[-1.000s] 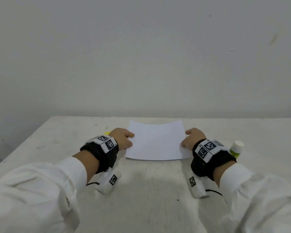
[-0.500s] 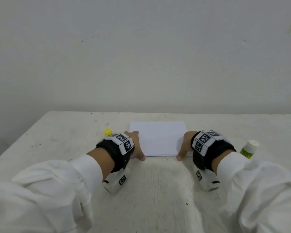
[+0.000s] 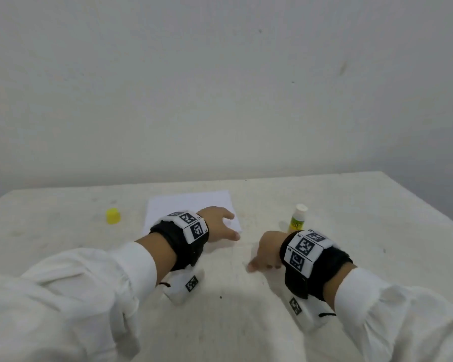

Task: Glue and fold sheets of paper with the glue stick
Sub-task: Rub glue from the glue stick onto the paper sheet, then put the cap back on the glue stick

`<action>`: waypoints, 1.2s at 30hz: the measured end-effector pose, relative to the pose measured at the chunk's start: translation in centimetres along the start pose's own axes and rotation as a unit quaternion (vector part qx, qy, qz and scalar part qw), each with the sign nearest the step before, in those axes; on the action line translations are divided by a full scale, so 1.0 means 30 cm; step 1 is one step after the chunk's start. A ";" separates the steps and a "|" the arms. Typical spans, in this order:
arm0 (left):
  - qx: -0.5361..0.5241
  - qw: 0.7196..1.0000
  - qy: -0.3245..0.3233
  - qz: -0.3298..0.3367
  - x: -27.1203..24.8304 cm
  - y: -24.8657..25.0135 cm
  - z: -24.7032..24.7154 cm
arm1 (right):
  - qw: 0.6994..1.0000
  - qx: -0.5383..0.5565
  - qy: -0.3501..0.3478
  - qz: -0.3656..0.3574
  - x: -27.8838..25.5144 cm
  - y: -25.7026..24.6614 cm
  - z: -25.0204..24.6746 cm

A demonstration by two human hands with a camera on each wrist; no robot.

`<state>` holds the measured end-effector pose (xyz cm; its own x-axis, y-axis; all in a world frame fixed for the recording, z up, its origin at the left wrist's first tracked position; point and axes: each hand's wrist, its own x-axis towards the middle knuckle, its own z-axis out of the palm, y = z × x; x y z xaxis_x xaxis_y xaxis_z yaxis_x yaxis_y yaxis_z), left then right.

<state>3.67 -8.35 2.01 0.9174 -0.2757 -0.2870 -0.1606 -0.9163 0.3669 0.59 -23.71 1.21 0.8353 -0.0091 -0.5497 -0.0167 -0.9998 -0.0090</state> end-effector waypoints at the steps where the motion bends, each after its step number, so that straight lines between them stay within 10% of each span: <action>1: -0.041 0.999 -0.011 0.026 0.009 0.057 0.017 | 1.000 -0.008 -0.010 0.009 -0.018 0.045 0.015; 8: -0.231 0.971 0.019 0.052 0.094 0.356 0.133 | 0.984 0.146 0.062 0.087 -0.029 0.325 0.014; 15: -0.345 0.936 0.073 0.013 0.124 0.386 0.180 | 0.967 0.242 0.077 -0.035 -0.033 0.328 -0.023; 24: -0.704 0.701 0.111 -0.020 0.001 0.171 0.063 | 0.697 0.708 -0.086 -0.074 -0.002 0.194 0.011; 29: -0.746 0.652 0.136 -0.002 -0.086 0.040 0.008 | 0.557 0.810 -0.132 -0.128 -0.011 0.033 0.014; 36: -0.746 0.641 0.180 -0.022 -0.156 -0.093 -0.023 | 0.598 0.783 -0.008 -0.169 -0.010 -0.165 0.029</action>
<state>0.09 -4.31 2.93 0.9770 0.0715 -0.2010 0.1483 0.4498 0.8807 -0.06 -18.74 0.70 0.9309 0.2022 -0.3042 -0.3544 0.2982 -0.8863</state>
